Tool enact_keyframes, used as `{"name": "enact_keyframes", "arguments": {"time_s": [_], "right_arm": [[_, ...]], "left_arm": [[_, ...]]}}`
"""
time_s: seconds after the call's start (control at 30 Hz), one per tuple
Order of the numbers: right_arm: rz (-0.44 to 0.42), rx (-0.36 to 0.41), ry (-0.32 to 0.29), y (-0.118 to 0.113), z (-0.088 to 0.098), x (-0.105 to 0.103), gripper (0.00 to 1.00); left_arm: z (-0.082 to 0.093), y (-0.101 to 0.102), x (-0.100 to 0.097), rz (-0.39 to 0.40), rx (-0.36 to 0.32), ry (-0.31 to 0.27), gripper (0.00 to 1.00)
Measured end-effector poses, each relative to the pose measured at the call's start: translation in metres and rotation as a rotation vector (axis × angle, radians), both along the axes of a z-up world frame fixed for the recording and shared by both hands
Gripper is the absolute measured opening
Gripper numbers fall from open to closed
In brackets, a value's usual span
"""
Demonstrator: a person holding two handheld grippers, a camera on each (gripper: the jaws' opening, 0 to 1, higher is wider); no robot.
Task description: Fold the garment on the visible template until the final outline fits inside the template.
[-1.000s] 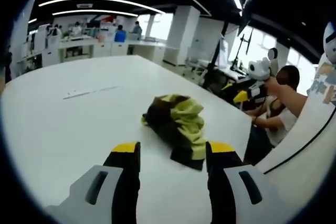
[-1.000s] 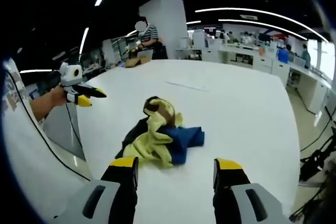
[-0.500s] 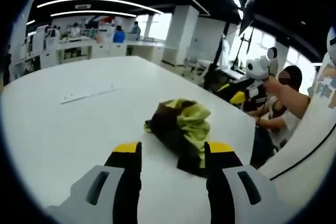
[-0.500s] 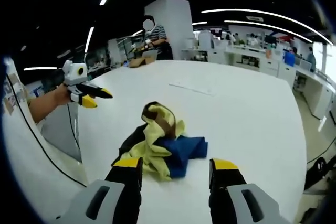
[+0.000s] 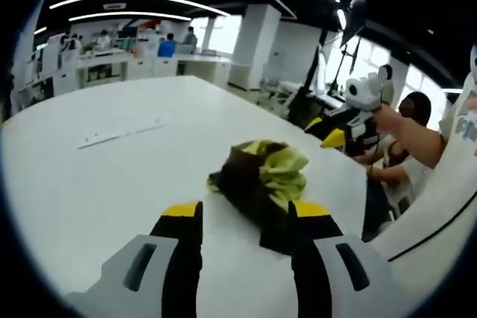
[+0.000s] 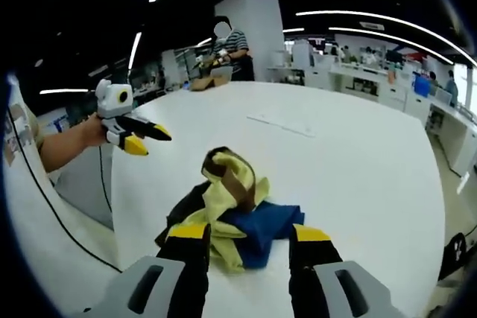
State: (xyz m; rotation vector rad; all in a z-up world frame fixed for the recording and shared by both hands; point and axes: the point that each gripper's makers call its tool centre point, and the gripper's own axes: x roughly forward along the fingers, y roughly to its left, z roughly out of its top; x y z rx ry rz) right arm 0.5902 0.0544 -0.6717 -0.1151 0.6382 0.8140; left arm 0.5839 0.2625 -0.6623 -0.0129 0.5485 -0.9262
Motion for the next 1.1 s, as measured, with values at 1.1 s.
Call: {"name": "enact_keyframes", "arguments": {"time_s": [1.1], "right_arm": [[0.120,-0.063,0.040,0.028,-0.034,0.023,0.07]], "left_arm": [[-0.025,-0.026,0.046,-0.039,0.057,0.025,0.36]]}}
